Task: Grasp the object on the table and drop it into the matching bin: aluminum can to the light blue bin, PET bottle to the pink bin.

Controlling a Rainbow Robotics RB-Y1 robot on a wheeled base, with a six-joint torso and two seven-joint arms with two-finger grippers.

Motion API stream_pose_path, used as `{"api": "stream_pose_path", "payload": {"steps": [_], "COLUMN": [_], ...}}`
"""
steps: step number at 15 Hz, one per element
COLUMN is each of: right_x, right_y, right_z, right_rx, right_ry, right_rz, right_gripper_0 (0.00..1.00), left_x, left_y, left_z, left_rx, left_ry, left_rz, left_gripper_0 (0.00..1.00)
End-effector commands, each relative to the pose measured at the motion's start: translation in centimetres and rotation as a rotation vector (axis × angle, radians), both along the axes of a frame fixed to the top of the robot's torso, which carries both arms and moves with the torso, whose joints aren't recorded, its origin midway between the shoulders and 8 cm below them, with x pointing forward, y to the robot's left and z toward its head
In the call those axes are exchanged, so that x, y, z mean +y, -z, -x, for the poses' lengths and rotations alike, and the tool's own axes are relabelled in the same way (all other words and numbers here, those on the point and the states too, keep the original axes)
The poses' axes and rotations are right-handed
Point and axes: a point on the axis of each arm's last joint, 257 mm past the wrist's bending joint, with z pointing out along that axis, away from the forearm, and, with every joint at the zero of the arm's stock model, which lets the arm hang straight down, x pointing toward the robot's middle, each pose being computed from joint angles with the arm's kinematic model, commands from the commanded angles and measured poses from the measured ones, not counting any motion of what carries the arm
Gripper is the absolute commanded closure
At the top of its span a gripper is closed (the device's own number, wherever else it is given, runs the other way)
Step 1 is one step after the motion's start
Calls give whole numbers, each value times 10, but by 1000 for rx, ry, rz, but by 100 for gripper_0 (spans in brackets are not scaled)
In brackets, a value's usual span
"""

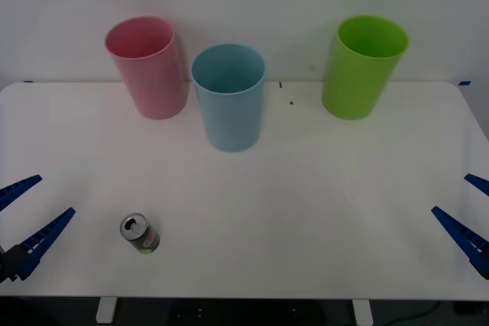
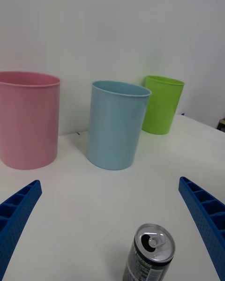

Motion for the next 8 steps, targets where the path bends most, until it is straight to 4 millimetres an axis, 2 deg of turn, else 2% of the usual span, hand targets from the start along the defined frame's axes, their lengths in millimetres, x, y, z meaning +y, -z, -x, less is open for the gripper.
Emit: {"api": "stream_pose_path", "payload": {"steps": [1, 2, 4, 8], "right_x": [0, 0, 0, 0], "right_y": [0, 0, 0, 0], "right_z": [0, 0, 0, 0], "right_rx": [0, 0, 0, 0], "right_ry": [0, 0, 0, 0], "right_rz": [0, 0, 0, 0], "right_gripper_0": [0, 0, 0, 0], "left_x": [0, 1, 1, 4], "left_y": [0, 12, 17, 14], "left_z": [0, -1, -2, 1], "left_rx": [0, 23, 25, 19], "left_ry": [0, -14, -30, -18], "left_rz": [0, 7, -2, -33], "left_gripper_0": [0, 0, 0, 0]}}
